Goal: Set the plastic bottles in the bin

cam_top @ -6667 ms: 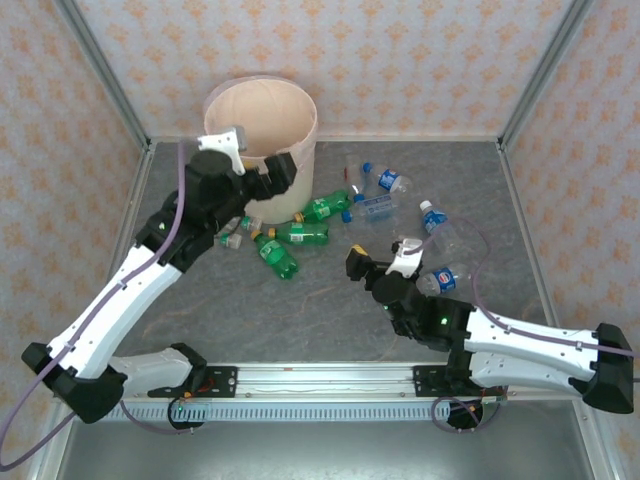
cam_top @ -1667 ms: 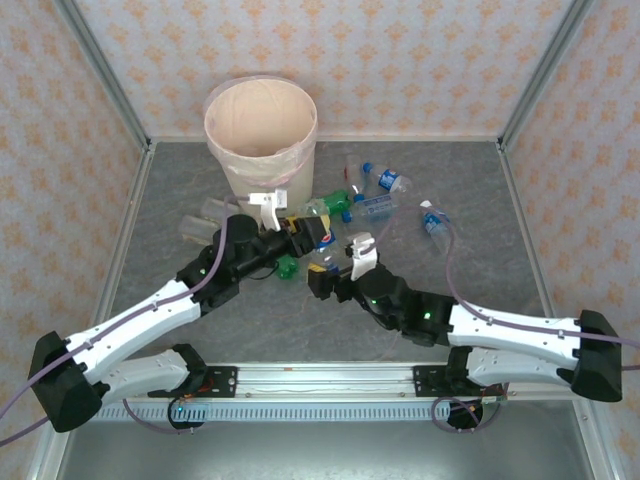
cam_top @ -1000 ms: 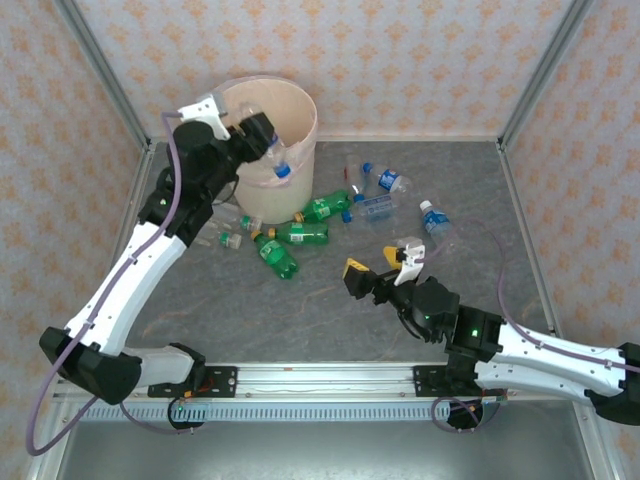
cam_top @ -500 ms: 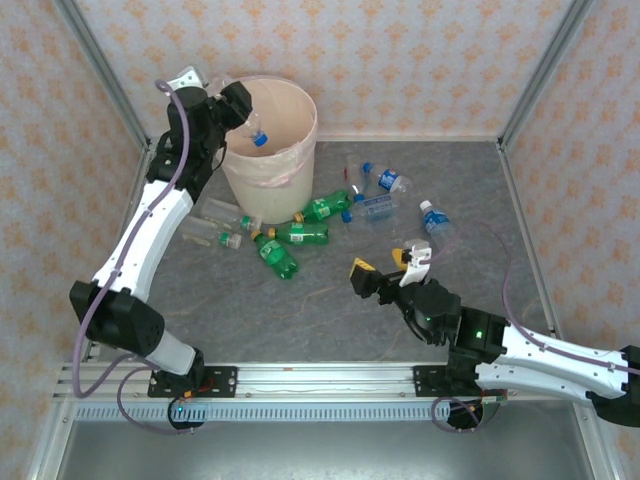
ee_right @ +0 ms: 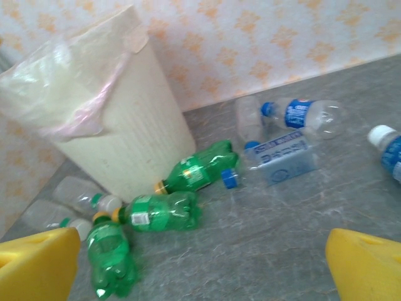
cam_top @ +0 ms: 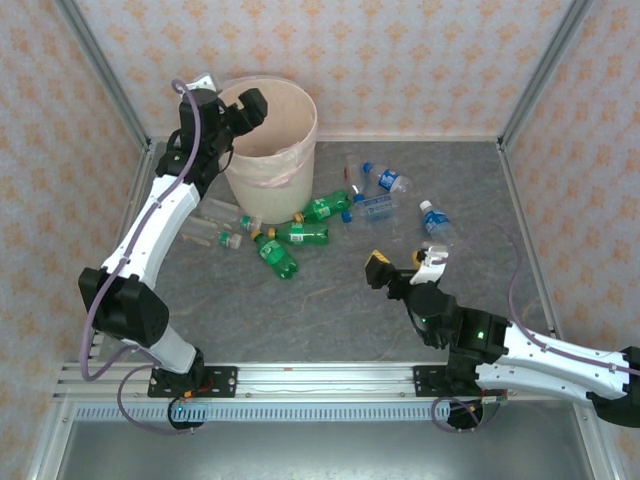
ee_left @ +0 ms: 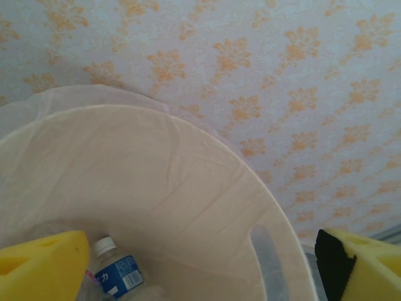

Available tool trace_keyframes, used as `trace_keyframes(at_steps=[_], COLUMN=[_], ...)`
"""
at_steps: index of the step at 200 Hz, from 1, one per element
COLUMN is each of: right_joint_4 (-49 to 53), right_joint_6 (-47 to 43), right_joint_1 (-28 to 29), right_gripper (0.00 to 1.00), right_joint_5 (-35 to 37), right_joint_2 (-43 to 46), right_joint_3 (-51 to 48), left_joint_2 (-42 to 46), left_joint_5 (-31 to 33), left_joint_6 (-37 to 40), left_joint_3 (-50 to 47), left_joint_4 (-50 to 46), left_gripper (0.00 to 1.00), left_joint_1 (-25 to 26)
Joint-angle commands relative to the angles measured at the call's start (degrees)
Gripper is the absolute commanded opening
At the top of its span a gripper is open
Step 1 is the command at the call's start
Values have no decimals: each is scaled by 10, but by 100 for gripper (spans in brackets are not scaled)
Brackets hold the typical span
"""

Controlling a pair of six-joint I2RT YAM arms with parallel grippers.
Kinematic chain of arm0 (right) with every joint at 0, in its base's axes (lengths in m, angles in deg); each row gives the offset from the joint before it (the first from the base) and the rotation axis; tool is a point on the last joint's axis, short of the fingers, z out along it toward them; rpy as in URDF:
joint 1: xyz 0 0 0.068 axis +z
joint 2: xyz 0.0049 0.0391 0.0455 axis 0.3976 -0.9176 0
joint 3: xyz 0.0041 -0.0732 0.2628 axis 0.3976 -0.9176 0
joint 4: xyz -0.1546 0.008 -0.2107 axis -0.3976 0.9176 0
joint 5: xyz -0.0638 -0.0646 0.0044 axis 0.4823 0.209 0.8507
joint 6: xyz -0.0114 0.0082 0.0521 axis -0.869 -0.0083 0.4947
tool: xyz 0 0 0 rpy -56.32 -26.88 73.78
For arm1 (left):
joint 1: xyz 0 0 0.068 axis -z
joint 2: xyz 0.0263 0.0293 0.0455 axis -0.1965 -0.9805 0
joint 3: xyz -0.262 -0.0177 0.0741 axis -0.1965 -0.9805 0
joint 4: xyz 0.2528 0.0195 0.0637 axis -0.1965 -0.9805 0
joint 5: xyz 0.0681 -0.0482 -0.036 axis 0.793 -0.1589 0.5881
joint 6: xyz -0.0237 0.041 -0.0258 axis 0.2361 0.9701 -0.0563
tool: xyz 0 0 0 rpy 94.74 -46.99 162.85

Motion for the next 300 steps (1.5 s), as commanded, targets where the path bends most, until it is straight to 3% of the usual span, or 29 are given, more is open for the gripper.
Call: trace_keyframes(at_steps=[1, 24, 50, 110, 174, 237, 270, 300], right_joint_4=[49, 61, 55, 3, -73, -107, -107, -89], right_joint_6=[68, 89, 89, 48, 25, 10, -26, -58], right_joint_1=[-4, -29, -91, -292, -527, -634, -651, -666], right_gripper=[100, 100, 100, 100, 100, 100, 100, 100], right_joint_5=[91, 105, 71, -80, -305, -396, -390, -429], right_joint_2=[7, 8, 8, -55, -227, -413, -486, -546], right_joint_3=[13, 9, 4, -4, 28, 110, 158, 202], left_joint_2=[49, 88, 139, 260, 360, 405, 423, 427], left_joint_5=[-39, -55, -62, -39, -24, -36, -43, -42], left_joint_6=[1, -6, -6, -18, -56, -64, -80, -82], left_joint_3=[-25, -71, -127, -279, -422, -461, -478, -484], left_joint_4=[5, 16, 25, 66, 102, 88, 100, 98], left_gripper=[99, 99, 99, 99, 99, 99, 99, 99], left_joint_1=[0, 8, 31, 123, 194, 198, 198, 198])
